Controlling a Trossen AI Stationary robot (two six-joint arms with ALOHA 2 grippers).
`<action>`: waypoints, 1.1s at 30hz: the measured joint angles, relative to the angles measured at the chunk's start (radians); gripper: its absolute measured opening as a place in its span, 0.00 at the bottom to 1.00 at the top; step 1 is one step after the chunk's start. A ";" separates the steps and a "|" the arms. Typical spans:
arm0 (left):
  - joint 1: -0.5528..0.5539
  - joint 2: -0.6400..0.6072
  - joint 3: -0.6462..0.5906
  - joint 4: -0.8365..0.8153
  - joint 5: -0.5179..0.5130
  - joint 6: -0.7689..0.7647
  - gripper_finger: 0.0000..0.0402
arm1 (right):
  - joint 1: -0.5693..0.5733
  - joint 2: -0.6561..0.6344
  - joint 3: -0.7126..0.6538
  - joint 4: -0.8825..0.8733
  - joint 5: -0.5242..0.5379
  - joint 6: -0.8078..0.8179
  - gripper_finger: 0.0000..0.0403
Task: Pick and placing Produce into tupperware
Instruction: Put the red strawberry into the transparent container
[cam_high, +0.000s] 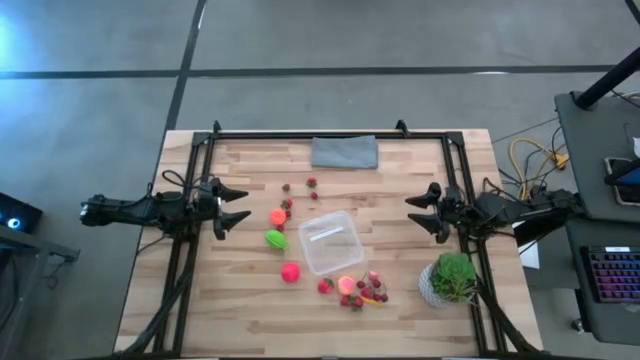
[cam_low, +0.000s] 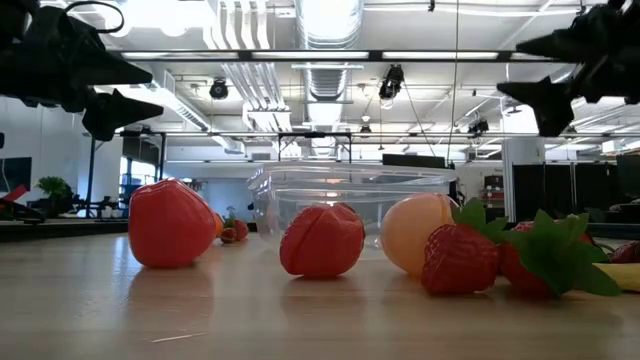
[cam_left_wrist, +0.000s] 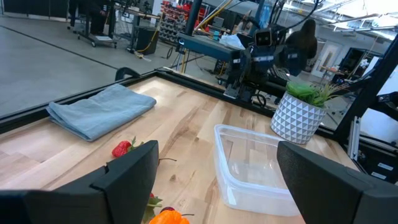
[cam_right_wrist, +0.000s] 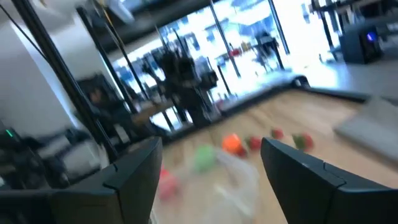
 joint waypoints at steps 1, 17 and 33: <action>0.000 0.000 0.000 0.000 0.000 0.000 0.78 | 0.000 0.000 0.000 0.021 0.000 0.000 0.66; 0.000 0.000 0.000 0.000 0.000 0.000 0.78 | 0.000 0.004 0.000 0.478 0.239 -0.008 0.66; 0.000 0.006 0.000 0.415 -0.257 -0.402 0.78 | 0.000 0.153 0.049 0.784 0.321 0.010 0.66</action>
